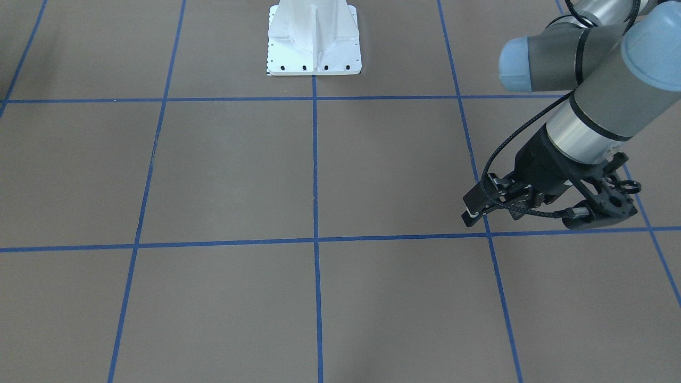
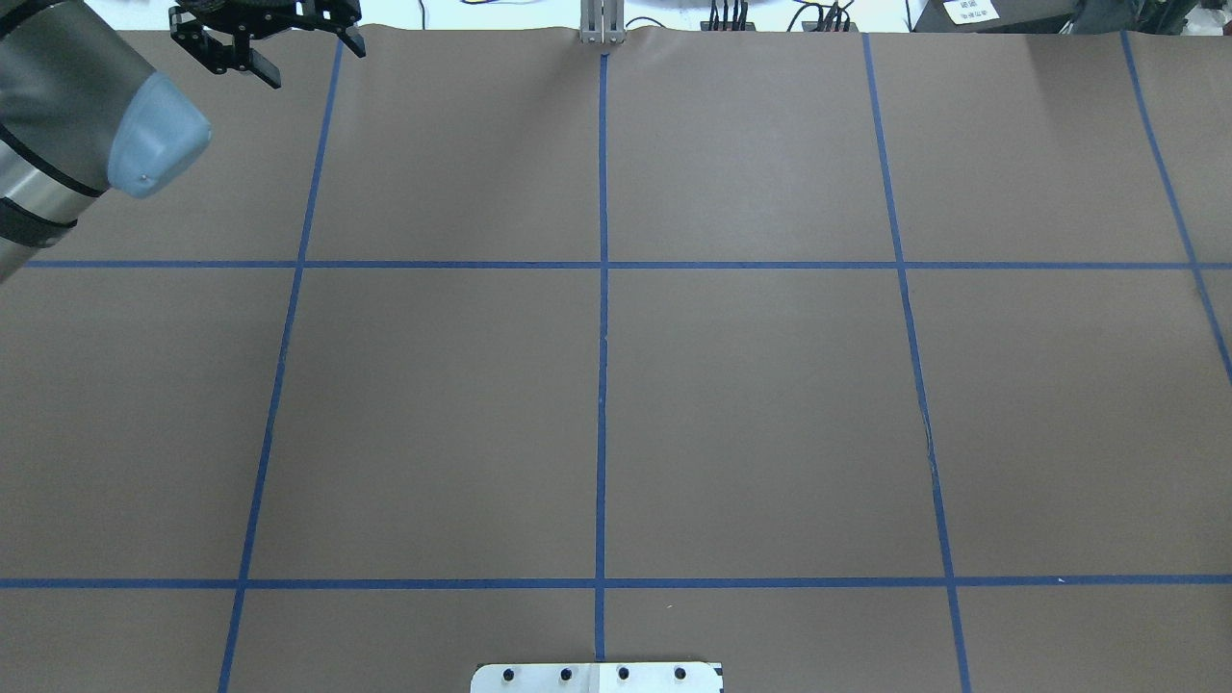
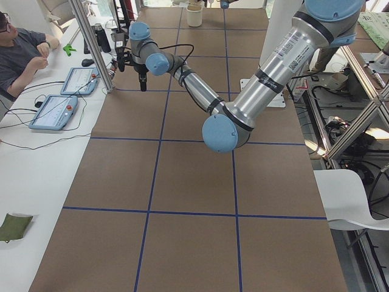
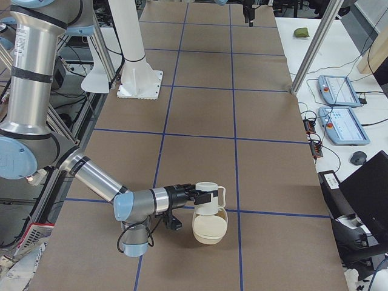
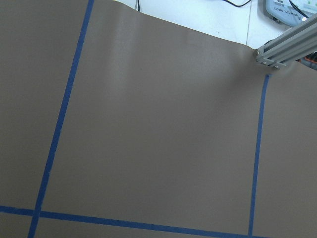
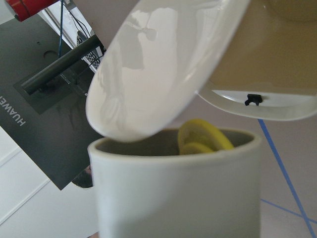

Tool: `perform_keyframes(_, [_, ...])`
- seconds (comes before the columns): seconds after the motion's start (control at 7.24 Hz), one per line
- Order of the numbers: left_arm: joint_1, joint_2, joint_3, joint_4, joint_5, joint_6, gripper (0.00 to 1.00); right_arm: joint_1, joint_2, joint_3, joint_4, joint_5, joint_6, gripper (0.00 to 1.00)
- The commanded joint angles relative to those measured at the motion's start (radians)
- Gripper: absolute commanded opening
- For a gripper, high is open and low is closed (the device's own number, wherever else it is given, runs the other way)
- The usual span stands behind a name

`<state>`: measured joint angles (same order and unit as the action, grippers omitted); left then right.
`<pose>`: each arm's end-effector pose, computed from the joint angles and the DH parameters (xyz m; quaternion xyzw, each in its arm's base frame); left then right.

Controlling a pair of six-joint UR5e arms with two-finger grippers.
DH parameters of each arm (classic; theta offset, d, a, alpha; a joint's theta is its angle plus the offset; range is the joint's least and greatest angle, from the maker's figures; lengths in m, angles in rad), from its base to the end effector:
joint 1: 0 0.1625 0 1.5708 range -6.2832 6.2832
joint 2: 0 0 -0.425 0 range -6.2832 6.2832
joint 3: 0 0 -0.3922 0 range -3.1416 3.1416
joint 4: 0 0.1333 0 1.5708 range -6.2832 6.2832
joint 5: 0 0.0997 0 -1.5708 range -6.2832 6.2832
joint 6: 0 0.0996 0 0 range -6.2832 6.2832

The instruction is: Left arm hands cup to right arm to dump lemon

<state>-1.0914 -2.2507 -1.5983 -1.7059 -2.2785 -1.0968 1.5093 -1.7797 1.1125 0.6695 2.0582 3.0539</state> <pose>0.2566 -0.6422 0.2141 0.0463 0.4950 -0.1251 0.8586 0.0676 -0.3125 0.7210 -0.1614 -0.6892 0.6708 0.2214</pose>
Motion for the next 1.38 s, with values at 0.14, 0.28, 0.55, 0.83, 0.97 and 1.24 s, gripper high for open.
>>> perform_keyframes(0.14, [0.018, 0.000, 0.001, 0.000, 0.004, -0.002, 1.00, 0.038, 0.023, 0.000, -0.001, 0.078, 0.144, 0.29])
perform_keyframes(0.28, [0.018, 0.000, 0.000, 0.000, 0.016, -0.002, 1.00, 0.045, 0.028, 0.000, -0.001, 0.088, 0.167, 0.30])
perform_keyframes(0.55, [0.019, 0.000, 0.000, 0.000, 0.016, -0.002, 1.00, 0.060, 0.052, 0.000, -0.001, 0.112, 0.206, 0.32])
perform_keyframes(0.83, [0.019, 0.000, 0.000, 0.000, 0.016, -0.002, 1.00, 0.092, 0.074, 0.000, -0.001, 0.150, 0.268, 0.33])
perform_keyframes(0.97, [0.021, 0.000, 0.000, 0.000, 0.016, -0.002, 1.00, 0.100, 0.095, 0.001, -0.001, 0.169, 0.304, 0.33])
perform_keyframes(1.24, [0.021, 0.000, 0.001, 0.000, 0.016, -0.002, 1.00, 0.100, 0.109, 0.012, 0.002, 0.186, 0.242, 0.32])
